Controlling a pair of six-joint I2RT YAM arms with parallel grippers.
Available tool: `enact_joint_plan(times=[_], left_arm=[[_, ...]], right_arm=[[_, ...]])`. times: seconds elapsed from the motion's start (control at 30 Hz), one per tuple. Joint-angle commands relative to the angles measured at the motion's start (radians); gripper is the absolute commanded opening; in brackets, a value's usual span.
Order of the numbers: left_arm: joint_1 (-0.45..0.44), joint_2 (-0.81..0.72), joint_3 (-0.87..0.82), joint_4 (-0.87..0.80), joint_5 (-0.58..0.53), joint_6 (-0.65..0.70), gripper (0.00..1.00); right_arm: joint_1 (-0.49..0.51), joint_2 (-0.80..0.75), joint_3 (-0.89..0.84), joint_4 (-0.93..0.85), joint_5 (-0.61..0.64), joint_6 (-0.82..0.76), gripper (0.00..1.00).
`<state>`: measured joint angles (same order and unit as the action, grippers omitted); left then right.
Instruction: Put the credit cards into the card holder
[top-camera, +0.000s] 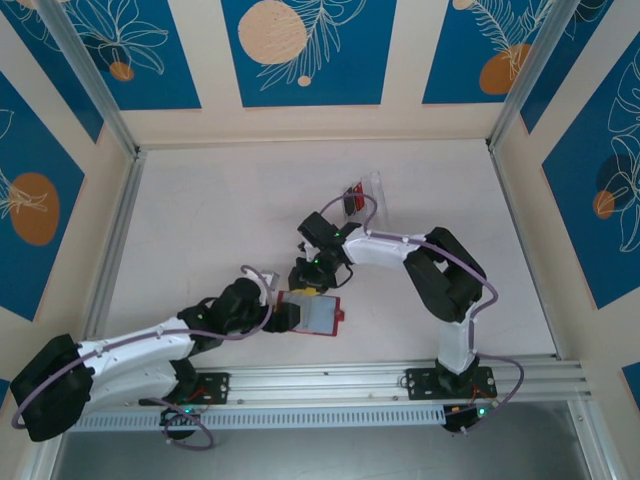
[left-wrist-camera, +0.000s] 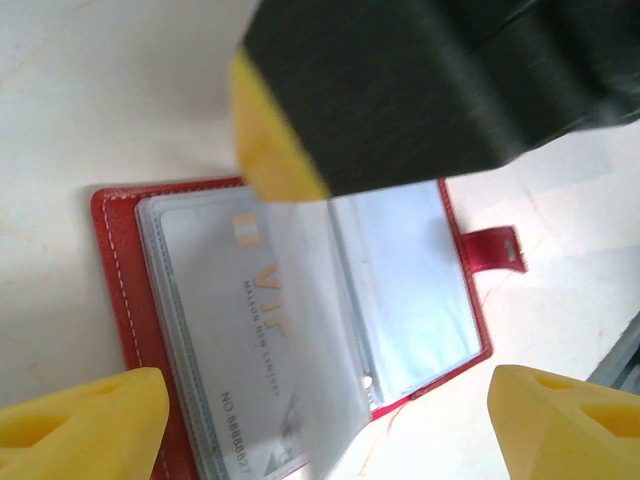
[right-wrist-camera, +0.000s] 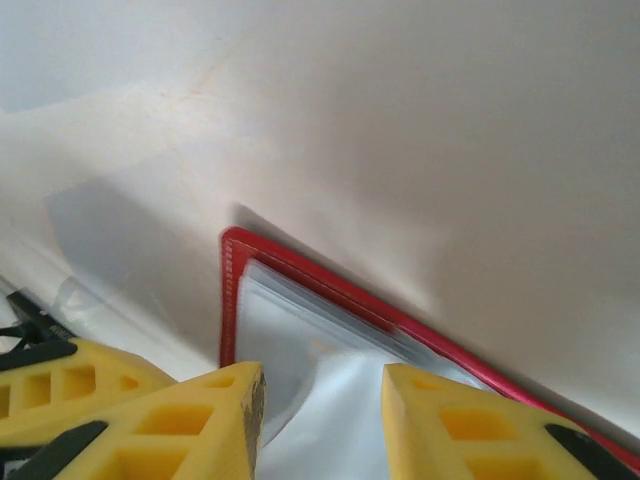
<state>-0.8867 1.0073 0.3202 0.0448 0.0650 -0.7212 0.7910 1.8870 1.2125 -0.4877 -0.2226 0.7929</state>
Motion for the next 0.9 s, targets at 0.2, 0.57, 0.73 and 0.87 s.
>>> enact_joint_plan(times=[0.2, 0.57, 0.73, 0.87], left_arm=[[-0.008, 0.111, 0.109, -0.096, -0.007, 0.087, 0.81], [-0.008, 0.089, 0.102, -0.121, -0.052, 0.057, 0.79], [-0.008, 0.090, 0.115, -0.175, -0.070, 0.073, 0.78], [-0.008, 0.113, 0.122, -0.176, -0.070, 0.074, 0.78]], right_arm=[[0.008, -0.200, -0.117, -0.120, 0.131, -0.008, 0.37], [0.040, -0.194, -0.092, -0.110, 0.129, -0.021, 0.39], [0.018, -0.256, -0.097, -0.109, 0.155, -0.034, 0.40], [-0.007, -0.300, -0.078, -0.107, 0.160, -0.051, 0.43]])
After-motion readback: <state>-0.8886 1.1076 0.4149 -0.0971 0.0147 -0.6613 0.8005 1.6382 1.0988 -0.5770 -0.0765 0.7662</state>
